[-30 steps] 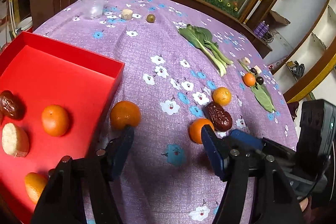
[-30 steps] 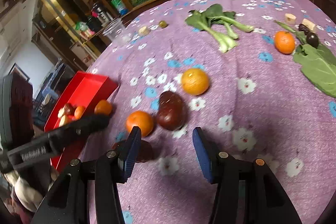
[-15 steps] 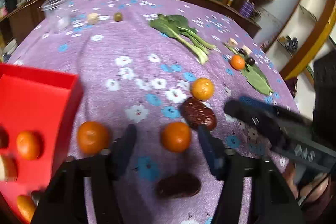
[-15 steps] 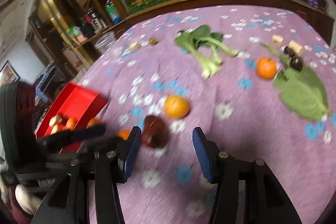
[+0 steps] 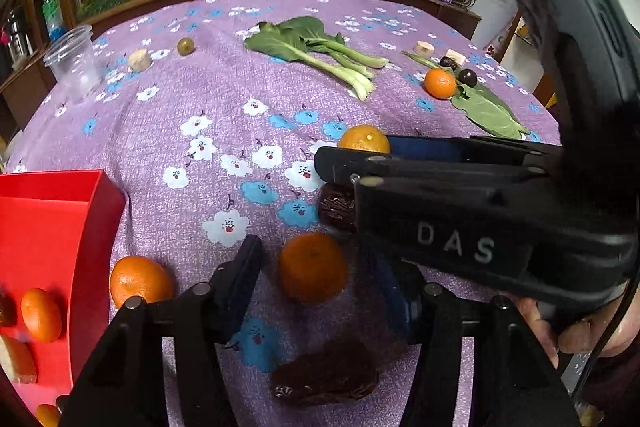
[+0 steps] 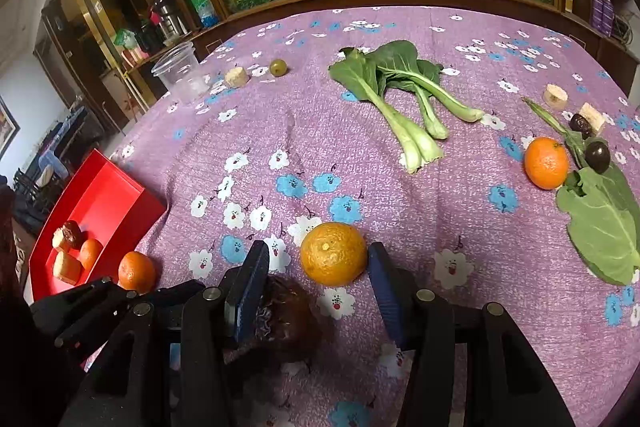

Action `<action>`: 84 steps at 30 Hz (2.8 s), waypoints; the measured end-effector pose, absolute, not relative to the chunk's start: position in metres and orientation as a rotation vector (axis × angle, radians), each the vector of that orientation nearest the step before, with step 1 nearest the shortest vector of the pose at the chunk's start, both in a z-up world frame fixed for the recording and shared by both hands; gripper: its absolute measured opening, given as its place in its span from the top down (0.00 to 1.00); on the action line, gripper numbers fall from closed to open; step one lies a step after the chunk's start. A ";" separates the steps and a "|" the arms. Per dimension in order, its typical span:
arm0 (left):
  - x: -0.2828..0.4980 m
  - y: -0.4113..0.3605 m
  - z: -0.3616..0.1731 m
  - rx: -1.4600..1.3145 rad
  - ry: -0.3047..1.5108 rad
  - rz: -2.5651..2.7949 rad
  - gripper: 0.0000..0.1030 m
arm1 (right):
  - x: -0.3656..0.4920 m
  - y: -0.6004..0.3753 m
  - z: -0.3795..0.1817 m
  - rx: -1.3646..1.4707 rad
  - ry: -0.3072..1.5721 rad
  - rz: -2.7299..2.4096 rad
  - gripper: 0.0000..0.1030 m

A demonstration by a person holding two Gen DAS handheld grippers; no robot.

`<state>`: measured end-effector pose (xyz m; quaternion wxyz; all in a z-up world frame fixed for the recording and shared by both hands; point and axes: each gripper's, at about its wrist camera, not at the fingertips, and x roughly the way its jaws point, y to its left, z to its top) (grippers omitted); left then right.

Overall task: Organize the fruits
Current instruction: 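Grasp a mandarin orange with right gripper while left gripper grasps another orange, then carry both oranges over the red tray and open both grippers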

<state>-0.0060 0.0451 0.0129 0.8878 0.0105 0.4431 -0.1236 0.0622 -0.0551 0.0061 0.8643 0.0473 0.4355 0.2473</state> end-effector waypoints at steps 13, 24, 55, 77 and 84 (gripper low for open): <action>-0.020 0.068 0.029 -0.087 0.852 -0.192 0.72 | 0.057 -0.068 0.003 0.183 0.908 0.502 0.65; -0.064 0.133 0.062 -0.205 0.780 -0.062 0.72 | 0.014 -0.069 0.027 0.241 0.877 0.540 0.65; -0.126 0.307 0.044 -0.474 0.736 0.221 0.71 | -0.017 0.124 0.050 0.000 0.942 0.799 0.64; -0.140 0.320 0.063 -0.561 0.697 0.256 0.39 | -0.013 0.128 0.066 -0.052 0.837 0.743 0.47; -0.149 0.303 0.083 -0.534 0.668 0.236 0.36 | -0.016 0.059 0.071 0.039 0.834 0.663 0.43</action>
